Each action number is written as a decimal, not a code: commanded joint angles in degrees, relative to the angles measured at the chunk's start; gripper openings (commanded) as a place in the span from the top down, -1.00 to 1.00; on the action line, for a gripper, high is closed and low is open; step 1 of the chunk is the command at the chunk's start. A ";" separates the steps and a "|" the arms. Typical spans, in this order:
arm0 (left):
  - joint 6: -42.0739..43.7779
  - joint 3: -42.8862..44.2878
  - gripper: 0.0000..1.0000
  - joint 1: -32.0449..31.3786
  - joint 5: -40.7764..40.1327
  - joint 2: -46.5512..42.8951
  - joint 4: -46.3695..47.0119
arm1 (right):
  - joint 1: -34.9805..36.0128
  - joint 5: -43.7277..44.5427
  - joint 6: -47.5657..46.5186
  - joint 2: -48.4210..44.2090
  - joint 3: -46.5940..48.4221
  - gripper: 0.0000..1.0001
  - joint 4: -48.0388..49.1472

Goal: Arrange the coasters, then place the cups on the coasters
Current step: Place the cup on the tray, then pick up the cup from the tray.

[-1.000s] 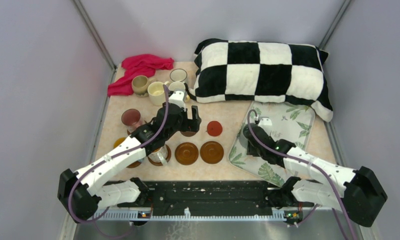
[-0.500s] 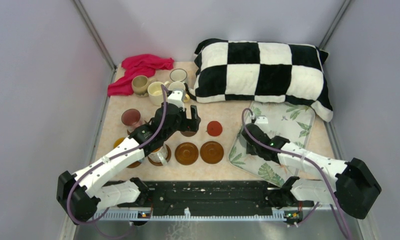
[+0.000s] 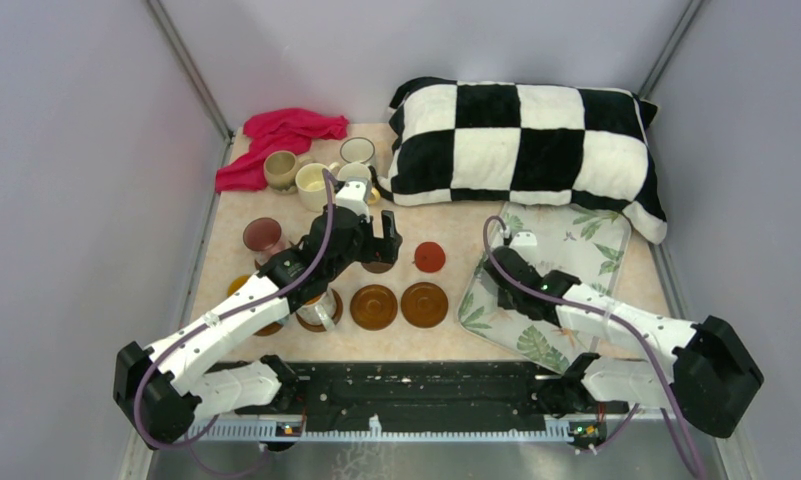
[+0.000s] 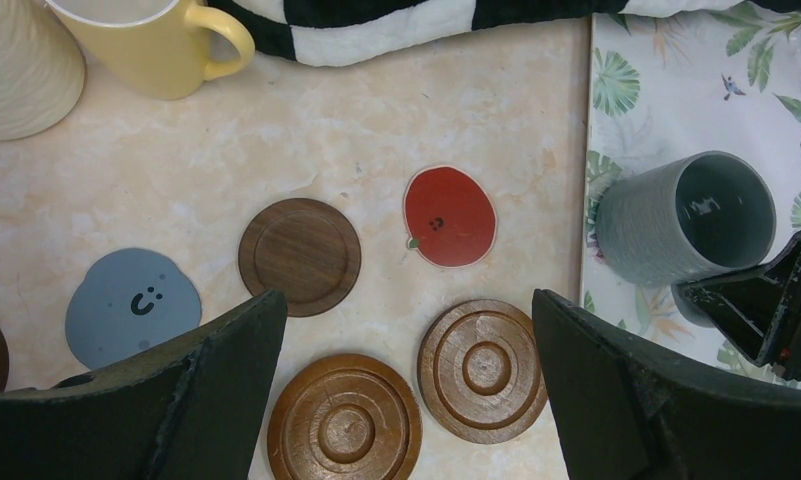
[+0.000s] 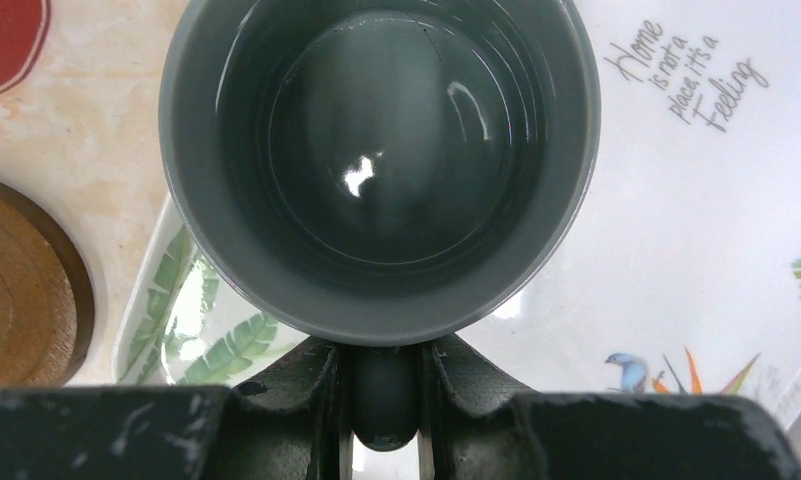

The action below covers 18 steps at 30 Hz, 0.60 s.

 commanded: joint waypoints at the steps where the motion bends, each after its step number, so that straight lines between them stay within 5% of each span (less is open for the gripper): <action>1: 0.32 -0.05 -0.97 0.35 0.80 -0.98 1.89 | 0.47 4.79 -0.47 -4.57 2.84 1.00 -2.01; 18: 0.23 0.30 -0.97 0.60 0.71 -0.93 1.80 | 2.85 4.84 -7.78 -11.96 8.13 1.00 -0.83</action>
